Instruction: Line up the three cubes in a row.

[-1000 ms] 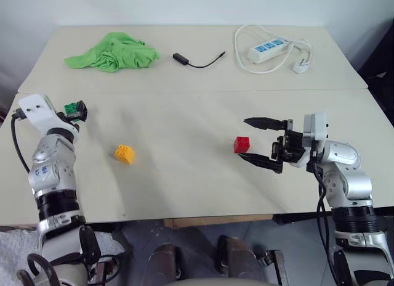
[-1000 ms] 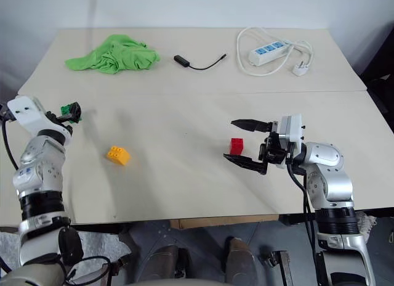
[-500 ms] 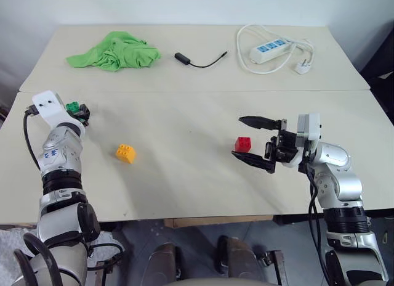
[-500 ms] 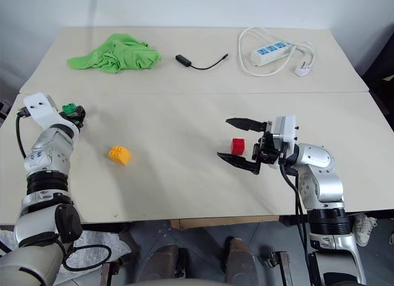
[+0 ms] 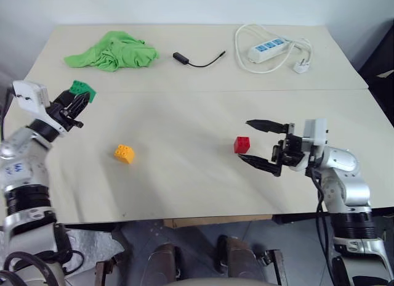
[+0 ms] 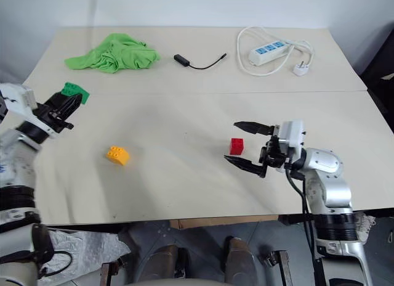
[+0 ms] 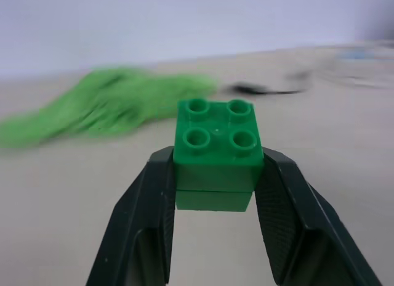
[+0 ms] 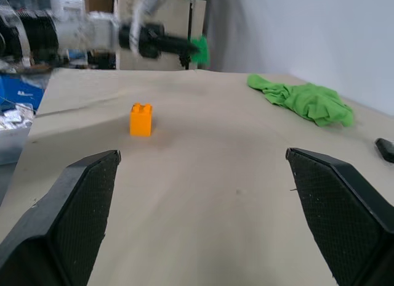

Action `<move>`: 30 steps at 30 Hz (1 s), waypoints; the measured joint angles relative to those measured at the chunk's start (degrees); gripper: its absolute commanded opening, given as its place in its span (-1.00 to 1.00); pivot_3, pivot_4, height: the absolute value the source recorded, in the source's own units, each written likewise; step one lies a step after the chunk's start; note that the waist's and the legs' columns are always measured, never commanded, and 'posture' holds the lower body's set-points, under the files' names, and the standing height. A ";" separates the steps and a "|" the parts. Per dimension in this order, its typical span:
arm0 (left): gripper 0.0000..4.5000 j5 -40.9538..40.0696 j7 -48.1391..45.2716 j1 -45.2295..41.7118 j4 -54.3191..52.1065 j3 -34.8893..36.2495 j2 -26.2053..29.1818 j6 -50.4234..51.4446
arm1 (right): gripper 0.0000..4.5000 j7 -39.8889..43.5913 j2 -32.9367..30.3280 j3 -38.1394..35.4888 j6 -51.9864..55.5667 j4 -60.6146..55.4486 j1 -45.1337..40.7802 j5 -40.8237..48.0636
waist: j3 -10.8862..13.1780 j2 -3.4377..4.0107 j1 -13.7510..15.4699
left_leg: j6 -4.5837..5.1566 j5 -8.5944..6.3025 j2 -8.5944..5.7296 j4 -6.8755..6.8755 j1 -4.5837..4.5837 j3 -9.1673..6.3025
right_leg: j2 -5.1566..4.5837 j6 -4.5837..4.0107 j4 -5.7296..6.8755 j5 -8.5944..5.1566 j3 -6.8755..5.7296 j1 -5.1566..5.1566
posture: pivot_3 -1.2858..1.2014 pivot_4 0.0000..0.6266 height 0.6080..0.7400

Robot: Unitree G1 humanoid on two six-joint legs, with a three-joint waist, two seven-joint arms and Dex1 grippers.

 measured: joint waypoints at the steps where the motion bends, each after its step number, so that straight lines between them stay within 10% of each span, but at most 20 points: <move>1: -0.35 -1.00 -4.52 -0.35 -2.52 -1.35 1.16 0.47 | 1.00 0.11 -1.19 -1.08 0.33 -0.21 0.48 0.11 | 0.00 0.00 0.14 | 0.00 0.00 0.00 0.01 0.03 0.00 | -0.01 0.00 0.00 0.00 0.01 0.04 | 0.03 -0.52 1.00; 7: -0.35 -0.33 -19.84 -4.28 -12.54 -17.82 -3.60 3.66 | 1.00 1.22 -5.09 -3.91 0.30 1.03 3.74 -0.10 | 0.00 0.00 0.39 | 0.00 0.00 -0.02 0.05 0.04 0.04 | 0.01 0.01 0.01 0.00 0.04 0.07 | 0.03 -0.52 1.00; 13: -0.35 11.31 -25.06 -11.66 0.04 -31.24 -13.14 -9.42 | 1.00 2.33 -6.69 -5.75 -0.28 1.73 7.42 -0.16 | 0.00 0.00 -0.04 | -0.02 0.02 0.07 0.02 0.02 0.08 | 0.15 0.01 -0.08 0.00 0.06 0.02 | 0.03 -0.52 1.00; 30: -0.35 25.35 -18.47 -24.09 27.23 -35.10 -24.08 -20.44 | 1.00 1.03 -7.27 -7.39 -0.10 -1.18 14.62 -0.16 | 0.03 -0.04 0.19 | 0.02 0.03 0.06 0.06 -0.04 0.02 | 0.13 0.05 -0.13 0.03 0.05 0.03 | 0.03 -0.52 1.00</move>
